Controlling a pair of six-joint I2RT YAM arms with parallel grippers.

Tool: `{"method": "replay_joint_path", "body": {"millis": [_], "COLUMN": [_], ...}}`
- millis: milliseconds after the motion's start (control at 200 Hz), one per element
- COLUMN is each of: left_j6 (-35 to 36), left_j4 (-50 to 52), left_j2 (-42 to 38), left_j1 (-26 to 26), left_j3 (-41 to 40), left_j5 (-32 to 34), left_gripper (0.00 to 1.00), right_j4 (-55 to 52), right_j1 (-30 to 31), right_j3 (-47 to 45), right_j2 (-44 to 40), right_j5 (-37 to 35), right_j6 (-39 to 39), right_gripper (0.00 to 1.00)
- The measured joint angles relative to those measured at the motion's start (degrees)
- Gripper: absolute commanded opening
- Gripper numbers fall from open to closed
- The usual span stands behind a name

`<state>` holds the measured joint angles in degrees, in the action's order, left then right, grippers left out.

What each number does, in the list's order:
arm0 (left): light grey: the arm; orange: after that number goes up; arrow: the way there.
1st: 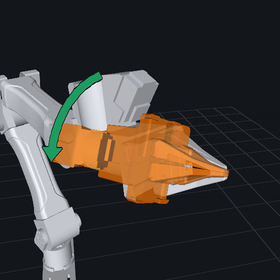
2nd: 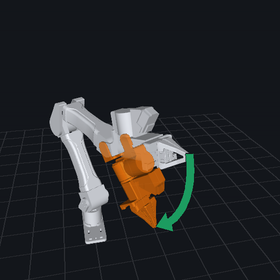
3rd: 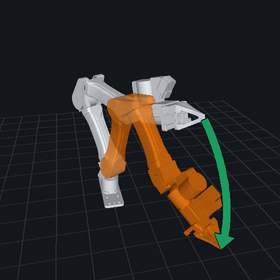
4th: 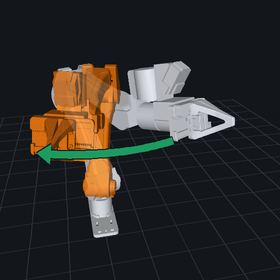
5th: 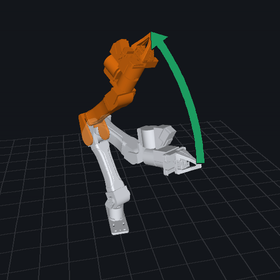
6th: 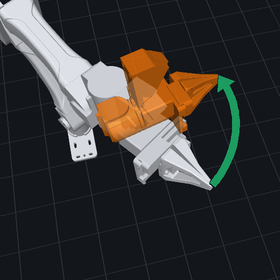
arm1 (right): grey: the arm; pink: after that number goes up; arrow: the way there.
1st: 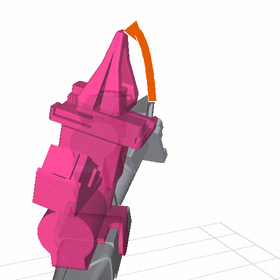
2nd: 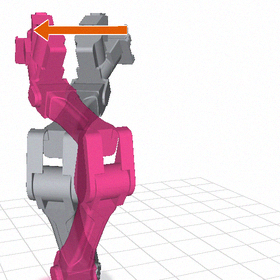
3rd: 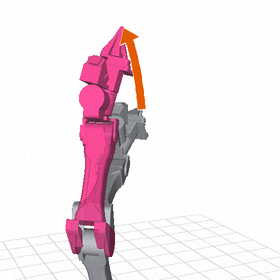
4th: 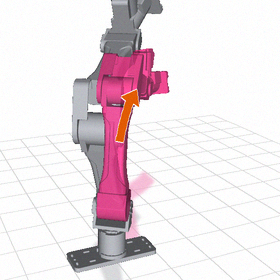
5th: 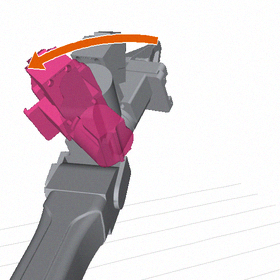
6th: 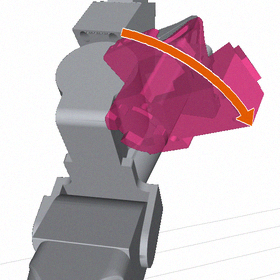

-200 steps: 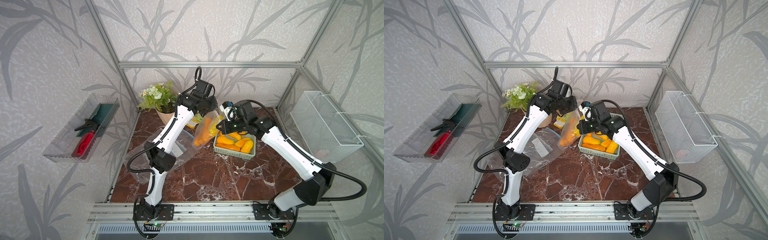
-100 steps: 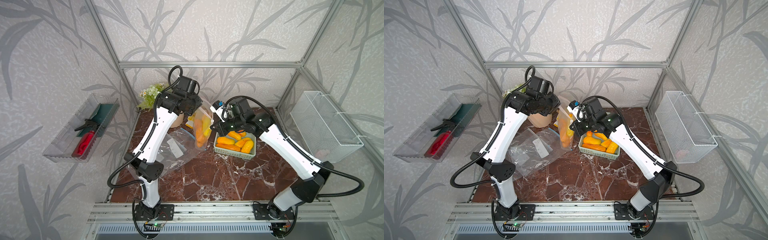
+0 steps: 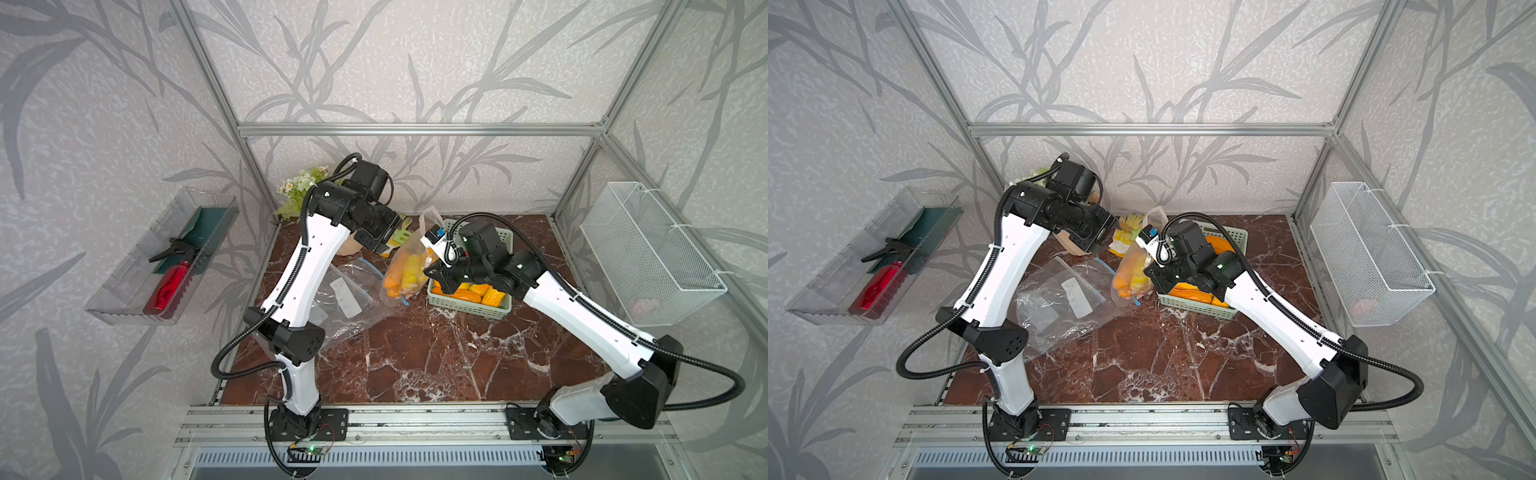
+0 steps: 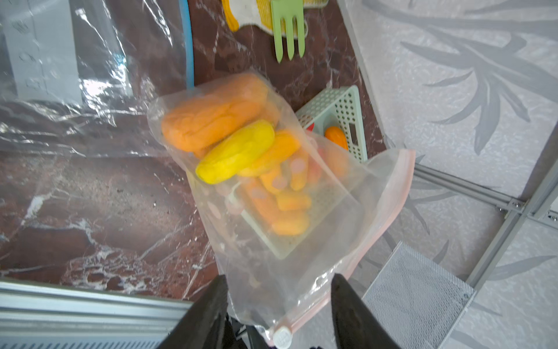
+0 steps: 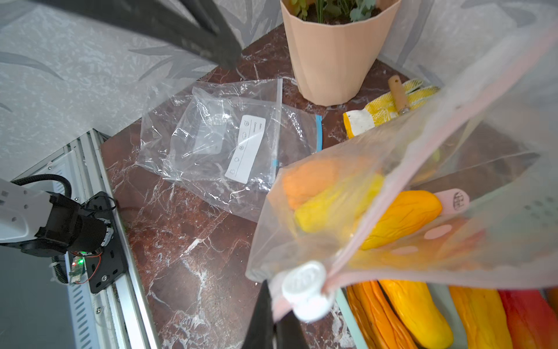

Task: Place the mango in a zip-top bag and seal the zipper
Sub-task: Adjust the zipper food storage bag at the center of the board.

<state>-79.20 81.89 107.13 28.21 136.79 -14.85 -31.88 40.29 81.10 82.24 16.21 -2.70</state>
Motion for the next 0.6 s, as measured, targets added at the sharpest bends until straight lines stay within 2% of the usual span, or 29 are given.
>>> {"method": "replay_joint_path", "body": {"millis": [135,260,400,600], "left_j6": [1.31,5.68,9.18,10.08], "left_j4": [-0.74,-1.22,-0.02,0.24], "left_j2": [1.95,7.06,11.65,10.75], "left_j1": [2.23,3.87,4.66,4.68], "left_j3": [3.23,9.38,13.62,13.40], "left_j5": [-3.91,-5.95,-4.74,-2.08], "left_gripper": [0.62,0.64,0.67,0.70], "right_j4": [2.93,4.02,3.28,-2.84], "right_j1": [-0.13,-1.27,-3.39,-4.90], "right_j3": [-0.96,-1.79,-0.76,2.54], "right_j2": [-0.70,-1.64,-2.99,-4.42], "right_j5": [-1.22,-1.18,-0.24,5.53], "right_j6": [-1.68,-1.44,-1.11,-1.38], "right_gripper": [0.00,0.00,0.00,0.00]}}
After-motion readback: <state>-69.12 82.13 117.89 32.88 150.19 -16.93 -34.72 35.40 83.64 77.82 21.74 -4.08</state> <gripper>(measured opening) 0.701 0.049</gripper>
